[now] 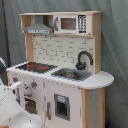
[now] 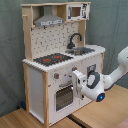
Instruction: Play with the kitchen
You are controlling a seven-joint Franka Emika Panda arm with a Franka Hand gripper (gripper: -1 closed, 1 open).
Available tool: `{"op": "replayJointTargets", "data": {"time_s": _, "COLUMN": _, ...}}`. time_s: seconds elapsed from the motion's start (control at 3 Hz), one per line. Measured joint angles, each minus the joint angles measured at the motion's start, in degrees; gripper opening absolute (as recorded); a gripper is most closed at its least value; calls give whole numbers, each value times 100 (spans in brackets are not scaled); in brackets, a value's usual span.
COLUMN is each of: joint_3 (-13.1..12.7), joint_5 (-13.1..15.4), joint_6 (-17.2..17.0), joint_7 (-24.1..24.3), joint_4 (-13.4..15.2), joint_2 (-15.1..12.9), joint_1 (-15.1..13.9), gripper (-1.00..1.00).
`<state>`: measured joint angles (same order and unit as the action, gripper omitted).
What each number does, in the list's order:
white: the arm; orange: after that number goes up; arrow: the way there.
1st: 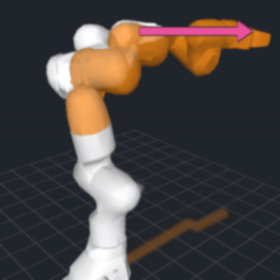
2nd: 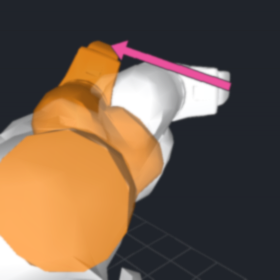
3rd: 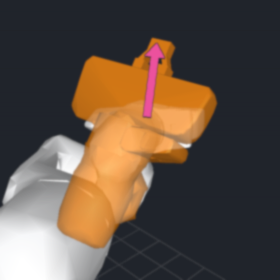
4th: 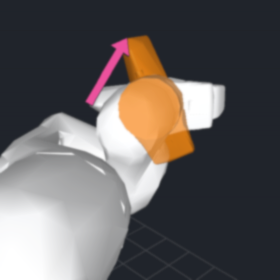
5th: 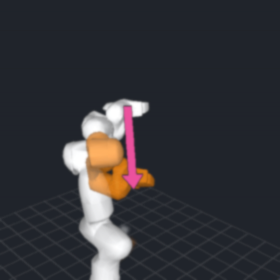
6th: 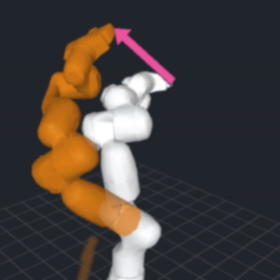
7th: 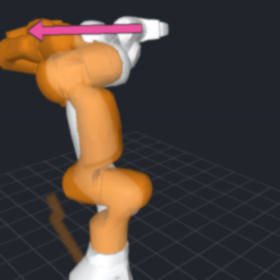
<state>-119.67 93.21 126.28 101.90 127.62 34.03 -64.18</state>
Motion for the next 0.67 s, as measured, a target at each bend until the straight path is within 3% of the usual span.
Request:
{"op": "replayJointTargets", "data": {"time_s": 0.33, "joint_3": 16, "joint_5": 42, "joint_6": 395, "joint_7": 172, "joint_4": 46, "joint_2": -5, "joint_1": -123, "gripper": 100}}
{"op": "replayJointTargets", "data": {"time_s": 0.67, "joint_3": 16, "joint_5": 42, "joint_6": 400, "joint_7": 177, "joint_4": 45, "joint_2": -5, "joint_1": -123, "gripper": -100}}
